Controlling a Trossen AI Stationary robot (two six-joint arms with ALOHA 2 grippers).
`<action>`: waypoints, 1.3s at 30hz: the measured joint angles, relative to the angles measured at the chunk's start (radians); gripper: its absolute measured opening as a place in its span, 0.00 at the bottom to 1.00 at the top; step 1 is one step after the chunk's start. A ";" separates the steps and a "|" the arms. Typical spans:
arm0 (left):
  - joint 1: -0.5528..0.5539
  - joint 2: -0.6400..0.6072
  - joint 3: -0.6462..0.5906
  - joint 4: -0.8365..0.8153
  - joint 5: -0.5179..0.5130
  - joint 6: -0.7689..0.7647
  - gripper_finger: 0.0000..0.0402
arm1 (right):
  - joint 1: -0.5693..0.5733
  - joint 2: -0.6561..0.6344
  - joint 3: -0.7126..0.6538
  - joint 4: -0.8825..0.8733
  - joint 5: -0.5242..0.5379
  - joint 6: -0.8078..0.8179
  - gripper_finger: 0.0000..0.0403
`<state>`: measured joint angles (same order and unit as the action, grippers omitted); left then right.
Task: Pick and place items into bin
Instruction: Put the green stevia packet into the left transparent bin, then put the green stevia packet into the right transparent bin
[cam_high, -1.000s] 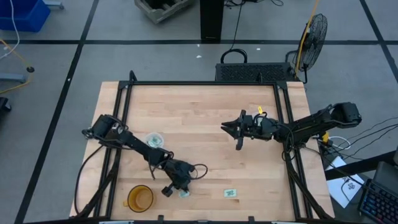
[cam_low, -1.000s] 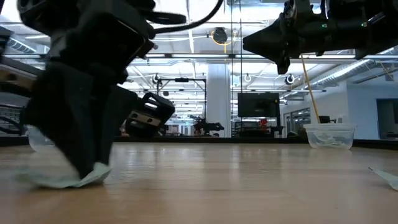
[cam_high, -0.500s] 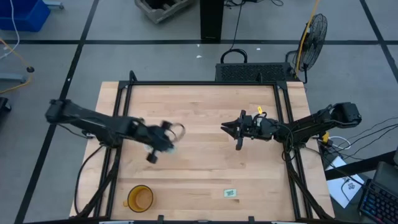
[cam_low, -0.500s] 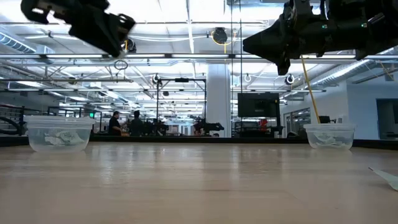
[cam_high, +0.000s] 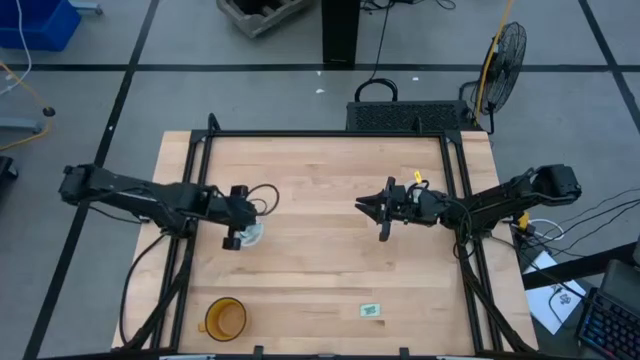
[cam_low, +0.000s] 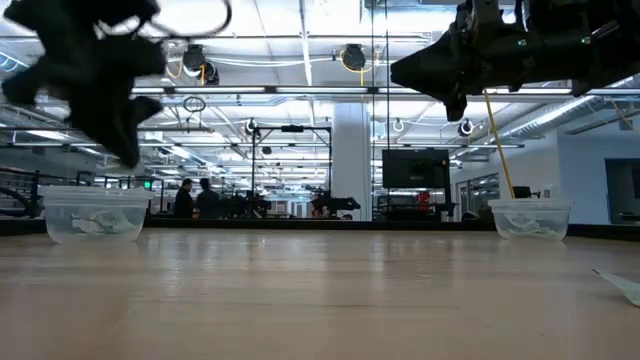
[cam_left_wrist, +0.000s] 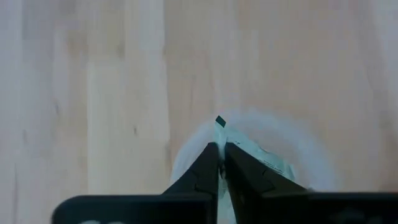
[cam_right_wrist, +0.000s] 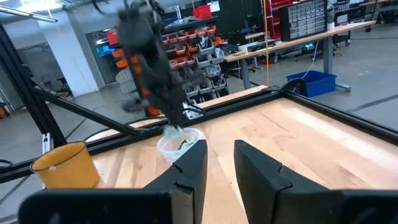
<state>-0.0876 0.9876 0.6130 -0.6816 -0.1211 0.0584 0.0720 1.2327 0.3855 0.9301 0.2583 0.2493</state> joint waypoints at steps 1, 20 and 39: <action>0.005 0.005 -0.028 0.001 -0.013 -0.008 0.09 | 0.003 0.000 0.000 0.000 0.001 0.000 0.18; 0.034 0.019 0.068 0.100 -0.055 0.091 0.17 | 0.018 0.000 0.003 0.021 -0.097 -0.084 0.18; 0.085 0.030 0.264 0.074 -0.073 0.220 0.17 | 0.368 0.088 0.471 -0.949 -0.076 -0.030 0.18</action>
<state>-0.0024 1.0172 0.8768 -0.6078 -0.1937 0.2781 0.4402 1.3207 0.8561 -0.0189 0.1819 0.2197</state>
